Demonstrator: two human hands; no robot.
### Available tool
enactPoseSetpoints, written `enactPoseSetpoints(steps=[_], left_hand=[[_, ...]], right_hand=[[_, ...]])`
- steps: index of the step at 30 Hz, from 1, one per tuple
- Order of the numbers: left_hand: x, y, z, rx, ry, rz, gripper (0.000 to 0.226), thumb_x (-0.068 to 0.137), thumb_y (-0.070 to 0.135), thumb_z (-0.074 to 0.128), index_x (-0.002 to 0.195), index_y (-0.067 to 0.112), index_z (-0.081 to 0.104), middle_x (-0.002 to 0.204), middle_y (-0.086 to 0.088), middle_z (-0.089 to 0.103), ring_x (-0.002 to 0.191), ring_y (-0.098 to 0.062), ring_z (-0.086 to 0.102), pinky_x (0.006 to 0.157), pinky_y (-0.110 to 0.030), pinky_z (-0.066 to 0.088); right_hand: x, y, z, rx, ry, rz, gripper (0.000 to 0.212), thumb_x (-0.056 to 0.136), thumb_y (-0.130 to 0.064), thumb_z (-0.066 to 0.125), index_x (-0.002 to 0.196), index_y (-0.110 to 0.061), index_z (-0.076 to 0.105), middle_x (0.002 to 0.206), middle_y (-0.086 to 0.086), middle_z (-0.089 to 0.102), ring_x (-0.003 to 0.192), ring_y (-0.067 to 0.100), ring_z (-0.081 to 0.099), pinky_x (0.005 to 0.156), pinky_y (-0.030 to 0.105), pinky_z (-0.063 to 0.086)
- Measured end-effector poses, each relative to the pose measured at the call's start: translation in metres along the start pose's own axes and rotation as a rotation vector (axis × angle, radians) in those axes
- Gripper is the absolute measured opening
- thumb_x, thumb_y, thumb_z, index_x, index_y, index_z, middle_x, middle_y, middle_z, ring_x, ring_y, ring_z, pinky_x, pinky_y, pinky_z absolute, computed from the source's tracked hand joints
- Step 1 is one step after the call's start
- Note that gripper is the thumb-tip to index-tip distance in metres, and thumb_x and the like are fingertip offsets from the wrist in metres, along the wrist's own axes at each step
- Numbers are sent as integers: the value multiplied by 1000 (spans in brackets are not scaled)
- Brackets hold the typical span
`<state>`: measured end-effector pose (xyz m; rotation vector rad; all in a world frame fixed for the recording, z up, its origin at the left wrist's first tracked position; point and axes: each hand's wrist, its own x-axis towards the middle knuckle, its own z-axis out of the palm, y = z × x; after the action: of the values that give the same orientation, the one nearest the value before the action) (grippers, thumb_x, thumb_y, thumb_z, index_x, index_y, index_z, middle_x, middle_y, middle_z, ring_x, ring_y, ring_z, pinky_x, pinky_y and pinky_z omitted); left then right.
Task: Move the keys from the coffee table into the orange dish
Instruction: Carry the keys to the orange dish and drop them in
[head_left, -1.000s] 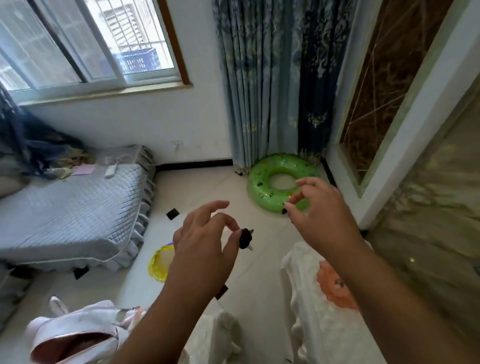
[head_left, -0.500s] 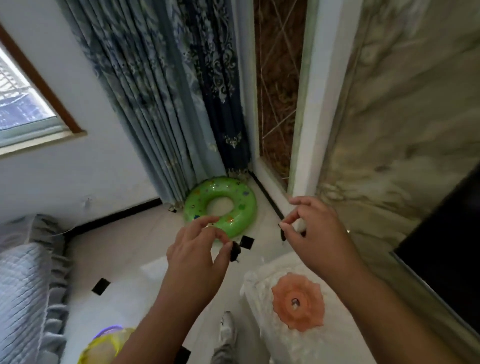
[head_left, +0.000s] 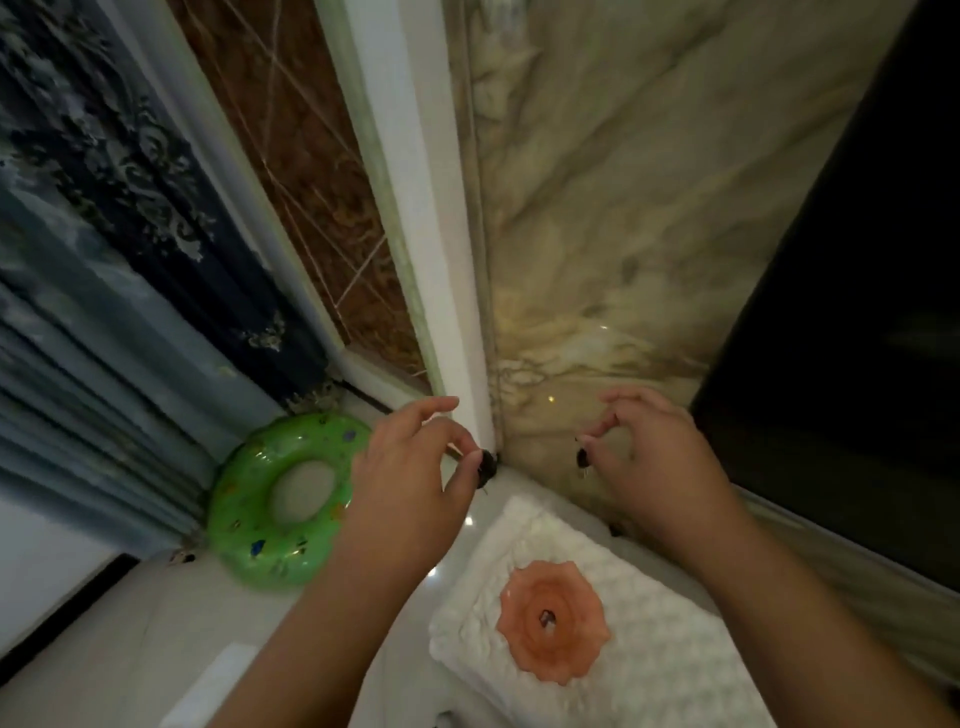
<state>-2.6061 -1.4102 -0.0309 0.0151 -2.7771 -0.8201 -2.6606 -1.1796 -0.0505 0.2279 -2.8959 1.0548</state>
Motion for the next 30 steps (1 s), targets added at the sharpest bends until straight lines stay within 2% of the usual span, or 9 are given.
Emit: enactPoseSetpoints(steps=[3, 6, 12, 14, 18, 22, 26, 30], left_hand=[[23, -17, 3, -40, -40, 36, 13, 85, 36, 66, 82, 42, 55, 130, 26, 47, 122, -6, 42, 94, -43, 39], [42, -39, 13, -60, -109, 71, 12, 85, 37, 65, 81, 41, 55, 129, 27, 46, 122, -5, 42, 92, -40, 35], [63, -67, 43, -88, -262, 158, 8, 84, 33, 65, 79, 35, 59, 127, 23, 50, 119, -7, 46, 92, -38, 33], [68, -71, 54, -118, -329, 189, 8, 84, 32, 66, 80, 35, 60, 127, 21, 50, 119, -8, 46, 97, -46, 40], [72, -64, 76, -159, -430, 245, 12, 85, 29, 67, 81, 36, 59, 129, 19, 49, 123, -10, 43, 99, -54, 39], [66, -50, 94, -171, -494, 293, 11, 85, 28, 68, 81, 35, 60, 126, 21, 47, 123, -11, 45, 98, -53, 40], [53, -39, 112, -146, -525, 273, 12, 86, 27, 67, 80, 35, 60, 128, 17, 49, 123, -13, 45, 98, -52, 40], [40, -38, 136, -119, -519, 217, 10, 84, 26, 67, 81, 34, 62, 125, 20, 48, 123, -13, 44, 101, -52, 37]], right_hand=[[8, -9, 13, -21, 39, 43, 6, 84, -30, 71, 83, -27, 66, 128, -14, 54, 116, 10, 43, 87, 17, 27], [12, -12, 31, -24, 56, 108, 6, 84, -31, 71, 83, -28, 65, 128, -14, 54, 117, 11, 43, 87, 19, 28], [-6, -10, 59, -50, 69, 259, 5, 84, -28, 70, 84, -24, 67, 128, -5, 57, 116, 21, 50, 94, 31, 40], [-17, -5, 64, -44, 85, 334, 5, 84, -28, 69, 85, -23, 69, 126, -5, 57, 117, 22, 50, 93, 35, 42], [-44, 15, 62, -66, 130, 459, 3, 85, -28, 68, 83, -27, 70, 125, -8, 57, 117, 20, 48, 86, 29, 39], [-74, 37, 62, -73, 159, 536, 2, 85, -29, 69, 86, -27, 69, 130, -6, 57, 121, 22, 47, 88, 27, 35], [-88, 66, 68, -86, 121, 570, 6, 85, -26, 70, 89, -22, 71, 130, -4, 58, 120, 24, 49, 92, 29, 37], [-93, 99, 82, -39, 87, 566, 4, 84, -27, 70, 86, -24, 70, 124, -8, 59, 116, 16, 51, 87, 25, 36]])
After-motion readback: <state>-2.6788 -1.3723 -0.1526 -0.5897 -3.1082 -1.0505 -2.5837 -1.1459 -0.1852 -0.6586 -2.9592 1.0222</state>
